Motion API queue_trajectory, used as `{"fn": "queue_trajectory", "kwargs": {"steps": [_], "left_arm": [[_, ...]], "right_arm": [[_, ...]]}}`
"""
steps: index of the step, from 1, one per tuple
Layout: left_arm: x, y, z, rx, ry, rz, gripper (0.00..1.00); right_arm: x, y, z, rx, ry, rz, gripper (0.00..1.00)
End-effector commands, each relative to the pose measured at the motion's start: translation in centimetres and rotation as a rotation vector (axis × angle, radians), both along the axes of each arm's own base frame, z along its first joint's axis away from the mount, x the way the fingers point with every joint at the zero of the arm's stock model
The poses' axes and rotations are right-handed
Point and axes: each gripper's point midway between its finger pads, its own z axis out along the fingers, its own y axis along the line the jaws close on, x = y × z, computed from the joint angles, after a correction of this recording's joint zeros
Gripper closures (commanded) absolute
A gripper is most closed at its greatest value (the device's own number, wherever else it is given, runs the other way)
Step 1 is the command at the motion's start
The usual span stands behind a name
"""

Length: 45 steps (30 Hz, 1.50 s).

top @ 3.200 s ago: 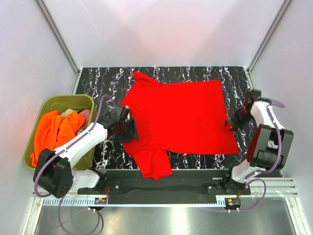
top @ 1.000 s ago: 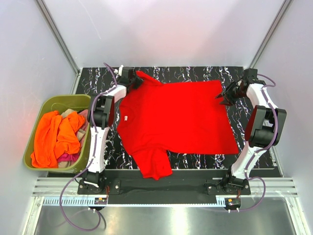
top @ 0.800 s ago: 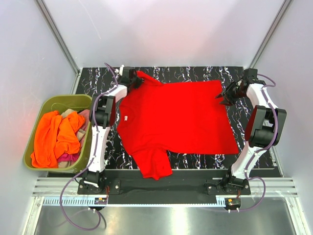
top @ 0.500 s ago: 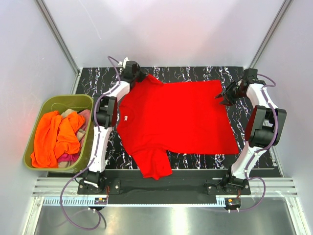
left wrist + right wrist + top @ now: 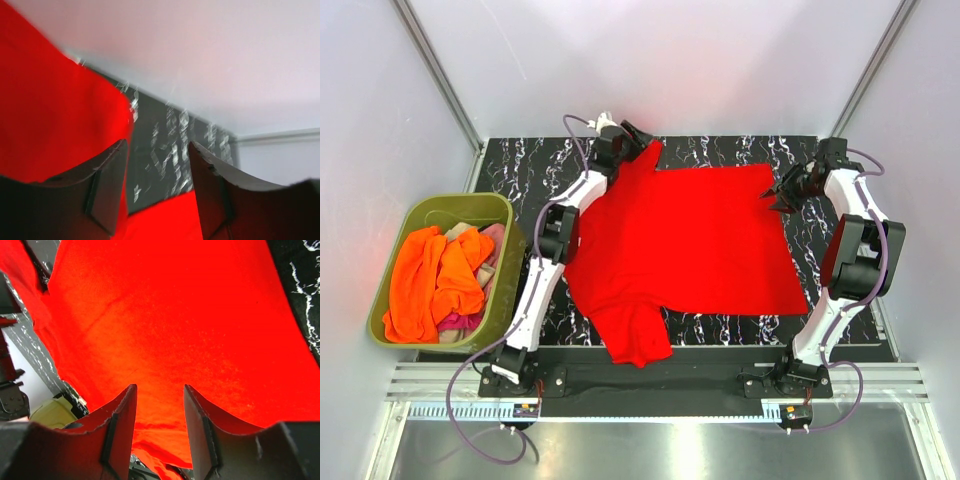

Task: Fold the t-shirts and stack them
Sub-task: Flatten the tshirt out

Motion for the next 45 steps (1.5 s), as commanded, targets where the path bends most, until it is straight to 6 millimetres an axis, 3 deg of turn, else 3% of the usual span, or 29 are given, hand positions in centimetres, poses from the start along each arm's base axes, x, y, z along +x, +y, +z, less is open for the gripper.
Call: {"fn": "queue_trajectory", "kwargs": {"steps": [1, 2, 3, 4, 6, 7, 8, 12, 13, 15, 16, 18, 19, 21, 22, 24, 25, 27, 28, 29, 31, 32, 33, 35, 37, 40, 41, 44, 45], "left_arm": [[-1.5, 1.6, 12.1, 0.075, -0.203, -0.023, 0.42], [-2.5, 2.2, 9.9, 0.119, -0.143, -0.025, 0.41], [-3.3, 2.8, 9.9, 0.176, -0.134, -0.031, 0.41], [-4.4, 3.5, 12.8, 0.197, -0.162, -0.028, 0.41], [-6.5, 4.6, 10.1, 0.278, -0.064, -0.036, 0.41], [-7.7, 5.2, 12.1, 0.283, -0.074, -0.039, 0.41], [-9.1, 5.8, 9.6, 0.302, -0.004, -0.049, 0.4], [-15.3, 7.4, 6.5, 0.348, 0.18, -0.083, 0.45], [-16.6, 7.8, 7.6, 0.352, 0.186, -0.076, 0.45], [-19.8, 8.4, 4.8, 0.396, 0.276, -0.122, 0.48], [-20.9, 8.7, 5.7, 0.409, 0.274, -0.126, 0.49], [-23.6, 9.7, 3.4, 0.462, 0.352, -0.149, 0.5], [-24.6, 9.9, 3.9, 0.469, 0.353, -0.162, 0.51], [-27.4, 10.4, 2.5, 0.513, 0.423, -0.222, 0.53], [-28.5, 10.8, 3.4, 0.517, 0.424, -0.225, 0.53], [-32.0, 11.5, 2.2, 0.523, 0.516, -0.246, 0.52], [-33.3, 11.7, 3.4, 0.533, 0.508, -0.232, 0.5], [-37.3, 12.5, 2.1, 0.546, 0.611, -0.239, 0.5], [-38.8, 12.1, 3.2, 0.533, 0.59, -0.252, 0.51], [-41.4, 12.4, 1.6, 0.533, 0.65, -0.28, 0.52], [-44.5, 11.9, 1.6, 0.515, 0.653, -0.31, 0.53], [-46.7, 12.6, -0.3, 0.531, 0.71, -0.319, 0.53], [-47.8, 12.6, -0.3, 0.52, 0.7, -0.319, 0.52], [-49.5, 13.4, -2.1, 0.524, 0.74, -0.31, 0.52], [-49.1, 13.6, -2.0, 0.539, 0.706, -0.306, 0.51], [-46.9, 13.6, -1.0, 0.573, 0.638, -0.269, 0.53], [-45.2, 13.1, 0.5, 0.572, 0.585, -0.26, 0.53], [-41.8, 12.9, 1.5, 0.624, 0.532, -0.222, 0.53], [-41.0, 13.1, 0.4, 0.645, 0.563, -0.22, 0.54]], "right_arm": [[0.3, 0.3, 1.3, 0.025, -0.045, 0.013, 0.51], [0.0, 0.4, 1.3, 0.025, -0.043, 0.016, 0.51], [-0.6, 0.5, 0.8, 0.027, -0.028, 0.018, 0.5], [-0.9, 0.5, 1.0, 0.024, -0.03, 0.016, 0.5], [-1.7, 0.5, 0.3, 0.017, -0.002, 0.009, 0.5], [-2.7, 0.6, -0.4, 0.019, 0.041, 0.009, 0.5], [-3.2, 0.4, -1.0, 0.001, 0.067, 0.01, 0.5], [-5.4, 0.8, -2.6, -0.038, 0.141, 0.033, 0.48], [-5.9, 1.3, -3.0, -0.046, 0.155, 0.047, 0.47], [-6.2, 1.7, -3.5, -0.068, 0.163, 0.074, 0.47], [-6.3, 2.0, -3.8, -0.072, 0.171, 0.084, 0.48], [-6.3, 2.9, -3.8, -0.067, 0.17, 0.106, 0.52], [-6.4, 3.2, -3.6, -0.066, 0.166, 0.112, 0.55], [-6.9, 3.7, -3.5, -0.072, 0.168, 0.127, 0.55], [-7.5, 3.7, -2.9, -0.079, 0.17, 0.126, 0.55], [-8.9, 3.7, -3.0, -0.089, 0.199, 0.121, 0.54], [-9.8, 3.7, -2.3, -0.09, 0.203, 0.12, 0.53], [-11.6, 3.5, -2.6, -0.104, 0.242, 0.102, 0.51], [-12.4, 3.5, -2.0, -0.113, 0.24, 0.097, 0.5], [-12.9, 3.4, -1.8, -0.12, 0.243, 0.09, 0.49], [-14.0, 3.7, -1.3, -0.11, 0.231, 0.097, 0.49], [-14.3, 4.0, -1.2, -0.093, 0.227, 0.113, 0.49], [-14.9, 4.2, -1.4, -0.085, 0.244, 0.121, 0.49], [-15.5, 4.2, -1.7, -0.092, 0.257, 0.135, 0.49], [-16.1, 4.1, -2.3, -0.1, 0.271, 0.137, 0.49], [-16.3, 4.1, -2.9, -0.099, 0.276, 0.142, 0.5], [-16.2, 4.0, -2.9, -0.103, 0.275, 0.14, 0.5], [-15.5, 3.7, -3.1, -0.121, 0.264, 0.135, 0.55], [-15.1, 3.5, -3.3, -0.127, 0.267, 0.135, 0.56]]}}
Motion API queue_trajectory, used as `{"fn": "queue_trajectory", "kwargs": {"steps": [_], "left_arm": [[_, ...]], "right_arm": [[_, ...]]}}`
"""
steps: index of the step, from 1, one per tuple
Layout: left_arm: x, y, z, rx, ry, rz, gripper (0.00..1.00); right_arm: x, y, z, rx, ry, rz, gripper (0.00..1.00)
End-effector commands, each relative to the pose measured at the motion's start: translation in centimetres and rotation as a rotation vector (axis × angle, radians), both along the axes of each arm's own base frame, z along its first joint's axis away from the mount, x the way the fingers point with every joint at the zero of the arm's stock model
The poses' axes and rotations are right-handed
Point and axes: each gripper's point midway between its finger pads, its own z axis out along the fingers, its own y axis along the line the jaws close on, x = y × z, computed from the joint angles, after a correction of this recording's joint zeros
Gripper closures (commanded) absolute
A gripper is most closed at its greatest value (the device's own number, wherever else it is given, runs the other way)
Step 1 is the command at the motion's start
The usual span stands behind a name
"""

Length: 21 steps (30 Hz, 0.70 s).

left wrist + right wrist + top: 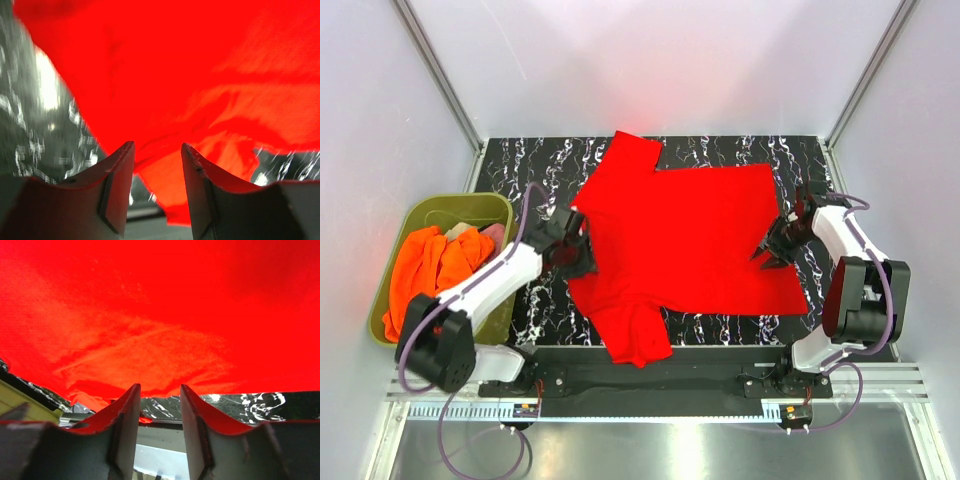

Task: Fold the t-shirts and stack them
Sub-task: Flatten the tshirt out

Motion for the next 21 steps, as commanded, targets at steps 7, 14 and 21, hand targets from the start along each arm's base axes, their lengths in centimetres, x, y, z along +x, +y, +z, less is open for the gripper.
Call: {"fn": "queue_trajectory", "kwargs": {"steps": [7, 14, 21], "left_arm": [[12.0, 1.0, 1.8, 0.014, -0.127, 0.099, 0.58], [19.2, 2.4, 3.6, 0.01, -0.257, 0.115, 0.54], [26.4, 2.0, 2.7, -0.022, -0.281, 0.09, 0.53]], "right_arm": [[5.7, -1.5, 0.2, -0.06, -0.065, 0.013, 0.6], [13.2, -2.8, 2.4, -0.098, -0.174, -0.029, 0.54], [20.1, -3.5, 3.3, -0.087, -0.241, -0.07, 0.52]]}}
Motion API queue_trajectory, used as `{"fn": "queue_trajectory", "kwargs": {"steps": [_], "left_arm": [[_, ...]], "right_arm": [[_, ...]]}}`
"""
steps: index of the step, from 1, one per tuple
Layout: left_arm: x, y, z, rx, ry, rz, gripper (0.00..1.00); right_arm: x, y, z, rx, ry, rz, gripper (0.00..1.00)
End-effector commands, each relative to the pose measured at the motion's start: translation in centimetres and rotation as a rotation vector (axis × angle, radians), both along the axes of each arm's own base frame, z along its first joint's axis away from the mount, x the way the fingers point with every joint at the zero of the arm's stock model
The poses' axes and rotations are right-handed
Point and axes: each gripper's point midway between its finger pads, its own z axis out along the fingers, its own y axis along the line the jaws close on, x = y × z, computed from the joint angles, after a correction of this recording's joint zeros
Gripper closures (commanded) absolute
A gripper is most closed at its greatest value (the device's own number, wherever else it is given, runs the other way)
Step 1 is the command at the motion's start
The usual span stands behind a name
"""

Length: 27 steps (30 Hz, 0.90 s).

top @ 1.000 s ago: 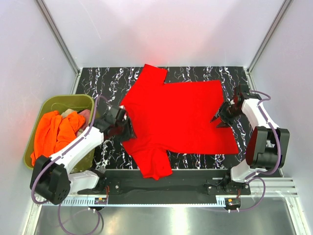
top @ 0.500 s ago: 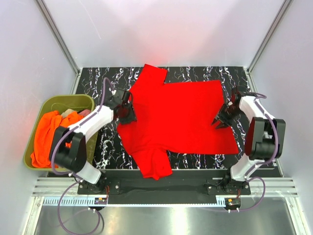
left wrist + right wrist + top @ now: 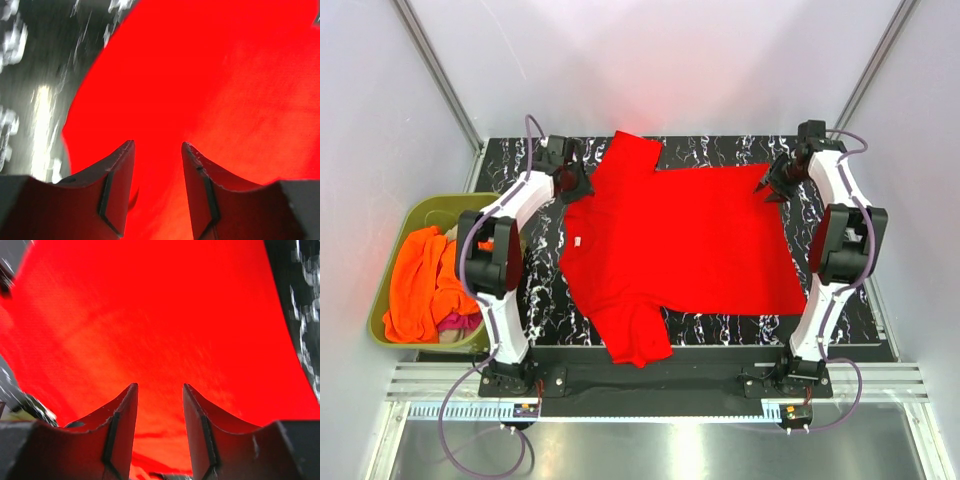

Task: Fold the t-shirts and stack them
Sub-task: Flatten the tshirt out

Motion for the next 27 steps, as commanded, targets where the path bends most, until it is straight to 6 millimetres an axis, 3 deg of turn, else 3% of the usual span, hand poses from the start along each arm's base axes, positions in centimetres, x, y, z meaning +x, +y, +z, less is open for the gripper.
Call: {"fn": "queue_trajectory", "kwargs": {"steps": [1, 3, 4, 6, 7, 8, 10, 12, 17, 22, 24, 27], "left_arm": [[3.3, -0.7, 1.2, -0.047, -0.054, -0.038, 0.55], [2.9, -1.2, 1.0, -0.087, -0.031, -0.019, 0.59], [1.8, -1.5, 0.1, -0.109, 0.006, -0.021, 0.59], [0.2, -2.3, 0.4, -0.143, 0.025, -0.021, 0.59], [-1.3, -2.2, -1.0, -0.137, 0.068, -0.018, 0.59], [-2.2, -2.6, -0.6, -0.144, 0.069, -0.022, 0.59], [-3.9, -2.4, -2.4, -0.126, 0.115, -0.015, 0.58], [-4.4, -2.3, -4.0, -0.119, 0.151, -0.01, 0.58], [-2.8, -1.3, -6.8, -0.087, 0.189, 0.018, 0.57], [0.6, -0.8, -6.9, -0.104, 0.164, 0.034, 0.56], [1.5, -0.3, -7.8, -0.1, 0.175, 0.049, 0.56], [3.8, -0.4, -7.1, -0.12, 0.145, 0.05, 0.56]], "right_arm": [[2.2, -0.2, 0.5, 0.019, -0.013, -0.043, 0.52], [2.7, 0.1, 0.2, 0.043, -0.006, -0.048, 0.52], [2.7, 0.3, 0.1, 0.058, -0.003, -0.047, 0.52], [2.0, 0.6, -0.5, 0.067, 0.019, -0.041, 0.53], [1.6, 0.5, -0.8, 0.058, 0.029, -0.035, 0.53], [0.8, 0.4, -1.5, 0.052, 0.051, -0.032, 0.53], [0.1, 0.0, -2.1, 0.019, 0.063, -0.015, 0.53], [-0.4, -0.2, -3.3, 0.003, 0.08, 0.0, 0.54], [-0.1, -0.4, -5.8, -0.007, 0.095, 0.016, 0.56], [1.0, -0.5, -7.3, -0.012, 0.092, 0.032, 0.56], [1.6, -0.5, -8.3, -0.004, 0.102, 0.033, 0.56], [2.5, -0.3, -9.1, 0.014, 0.102, 0.032, 0.56]]}}
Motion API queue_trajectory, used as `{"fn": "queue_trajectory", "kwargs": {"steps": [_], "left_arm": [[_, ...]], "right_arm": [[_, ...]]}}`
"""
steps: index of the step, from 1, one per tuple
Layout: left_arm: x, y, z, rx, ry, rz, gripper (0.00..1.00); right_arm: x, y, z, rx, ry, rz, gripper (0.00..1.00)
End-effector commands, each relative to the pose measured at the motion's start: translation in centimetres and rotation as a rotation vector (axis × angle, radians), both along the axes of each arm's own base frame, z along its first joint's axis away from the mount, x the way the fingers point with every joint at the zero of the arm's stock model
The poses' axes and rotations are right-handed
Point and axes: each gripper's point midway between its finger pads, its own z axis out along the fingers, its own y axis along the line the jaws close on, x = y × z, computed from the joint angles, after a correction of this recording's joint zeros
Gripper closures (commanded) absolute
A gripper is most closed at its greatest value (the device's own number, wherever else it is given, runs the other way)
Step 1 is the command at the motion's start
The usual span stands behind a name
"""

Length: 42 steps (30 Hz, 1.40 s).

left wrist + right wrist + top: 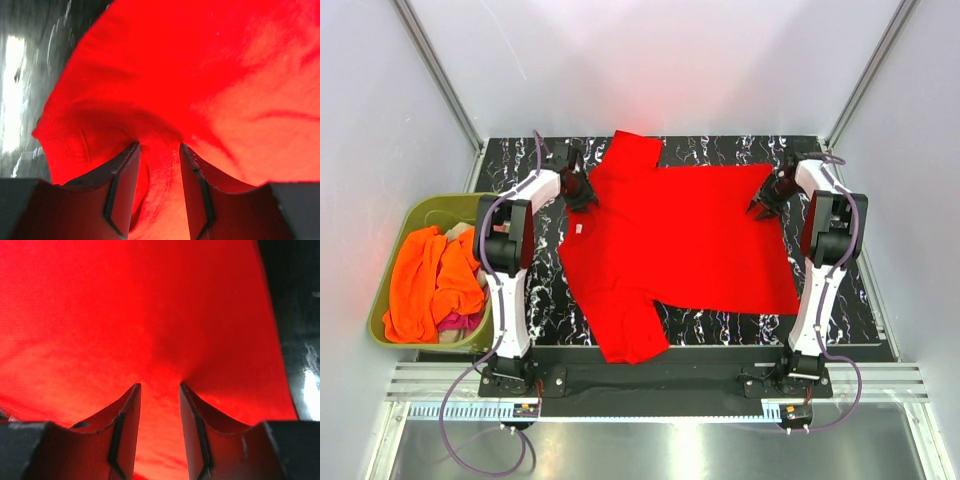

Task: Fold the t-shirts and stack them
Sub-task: Flatten the tshirt out

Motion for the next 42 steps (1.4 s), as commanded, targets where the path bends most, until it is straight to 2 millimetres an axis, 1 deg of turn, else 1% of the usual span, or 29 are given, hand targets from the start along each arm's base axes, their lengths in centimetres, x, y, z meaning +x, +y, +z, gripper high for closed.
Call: {"fn": "queue_trajectory", "kwargs": {"steps": [1, 2, 3, 6, 8, 10, 11, 12, 13, 14, 15, 16, 17, 18, 19, 20, 21, 22, 23, 24, 25, 26, 28, 30, 31, 32, 34, 35, 42], "left_arm": [[2.7, 0.3, 0.2, -0.008, -0.036, 0.005, 0.55], [3.0, 0.5, -0.3, -0.006, -0.027, 0.006, 0.55], [3.7, 0.4, 0.2, -0.009, -0.045, 0.006, 0.55], [4.5, 0.6, 0.9, -0.01, -0.056, 0.012, 0.55], [4.3, 0.7, 2.2, -0.005, -0.072, 0.016, 0.55], [3.3, 0.9, 2.7, 0.006, -0.065, 0.013, 0.55], [3.0, 0.9, 4.6, 0.007, -0.097, 0.01, 0.55], [1.8, 1.2, 4.5, 0.024, -0.084, 0.009, 0.54], [1.1, 1.4, 5.1, 0.039, -0.09, 0.003, 0.54], [0.3, 1.3, 7.7, 0.051, -0.14, -0.015, 0.53], [-1.5, 1.7, 6.9, 0.079, -0.116, -0.022, 0.52], [-2.7, 1.3, 9.5, 0.084, -0.166, -0.041, 0.51], [-3.9, 1.2, 9.8, 0.089, -0.168, -0.051, 0.51], [-6.4, 1.4, 8.3, 0.101, -0.115, -0.059, 0.51], [-7.8, 1.2, 8.4, 0.101, -0.106, -0.06, 0.51], [-9.4, 0.7, 9.9, 0.095, -0.135, -0.074, 0.51], [-12.0, 1.0, 8.1, 0.11, -0.079, -0.081, 0.5], [-13.6, 0.9, 7.7, 0.108, -0.056, -0.075, 0.5], [-15.2, 0.5, 8.6, 0.101, -0.075, -0.087, 0.51], [-17.5, 0.8, 6.9, 0.115, -0.027, -0.094, 0.51], [-18.9, 0.6, 7.4, 0.105, -0.039, -0.09, 0.51], [-21.3, 0.2, 5.9, 0.113, 0.004, -0.119, 0.52], [-23.7, -1.1, 5.7, 0.092, 0.008, -0.149, 0.53], [-26.2, -1.3, 4.1, 0.093, 0.056, -0.158, 0.53], [-26.7, -1.3, 3.9, 0.099, 0.058, -0.133, 0.53], [-27.5, -1.8, 3.5, 0.103, 0.067, -0.15, 0.53], [-28.9, -1.8, 2.3, 0.129, 0.095, -0.146, 0.52], [-29.3, -1.6, 1.7, 0.146, 0.108, -0.138, 0.52], [-30.3, -0.9, 0.1, 0.197, 0.127, -0.101, 0.54]], "right_arm": [[2.2, -0.2, 0.2, 0.002, -0.053, 0.01, 0.56], [2.6, -0.2, -0.2, 0.002, -0.055, 0.009, 0.56], [2.9, -0.3, -0.2, 0.001, -0.059, 0.007, 0.56], [3.7, -0.1, 0.4, 0.017, -0.076, 0.002, 0.55], [4.2, -0.1, 1.6, 0.017, -0.098, 0.0, 0.55], [4.3, -0.6, 2.8, -0.004, -0.101, -0.013, 0.53], [3.4, -0.5, 3.5, -0.007, -0.068, -0.014, 0.51], [2.9, -0.8, 4.0, -0.026, -0.051, -0.024, 0.5], [2.4, -0.9, 4.5, -0.031, -0.039, -0.028, 0.49], [1.3, -0.8, 5.6, -0.035, -0.031, -0.029, 0.48], [0.6, -1.2, 6.0, -0.059, -0.025, -0.032, 0.42], [-0.7, -1.2, 6.8, -0.072, -0.022, -0.032, 0.38], [-1.4, -1.3, 7.2, -0.081, -0.021, -0.032, 0.34], [-2.1, -1.4, 7.6, -0.088, -0.024, -0.026, 0.3], [-2.8, -1.2, 7.9, -0.084, -0.02, -0.022, 0.29], [-4.2, -0.9, 8.4, -0.078, -0.017, -0.017, 0.28], [-5.0, -0.5, 8.7, -0.06, -0.014, -0.009, 0.28], [-6.5, -0.2, 8.0, -0.048, 0.017, -0.003, 0.28], [-7.2, 0.1, 9.3, -0.046, -0.011, 0.003, 0.27], [-7.9, 0.3, 9.4, -0.046, -0.008, 0.009, 0.27], [-9.5, 0.5, 8.6, -0.043, 0.023, 0.013, 0.27], [-9.9, 0.6, 9.5, -0.045, -0.008, 0.012, 0.27], [-11.9, 1.0, 9.3, -0.038, 0.0, 0.016, 0.27], [-12.8, 1.1, 9.1, -0.034, -0.001, 0.017, 0.27], [-13.7, 1.3, 8.5, -0.029, 0.02, 0.016, 0.27], [-13.9, 1.3, 9.0, -0.03, 0.002, 0.015, 0.27], [-14.8, 1.5, 8.5, -0.024, 0.016, 0.01, 0.27], [-15.0, 1.5, 8.8, -0.023, 0.002, 0.008, 0.27], [-15.9, 1.9, 9.5, -0.007, -0.02, -0.001, 0.27]]}}
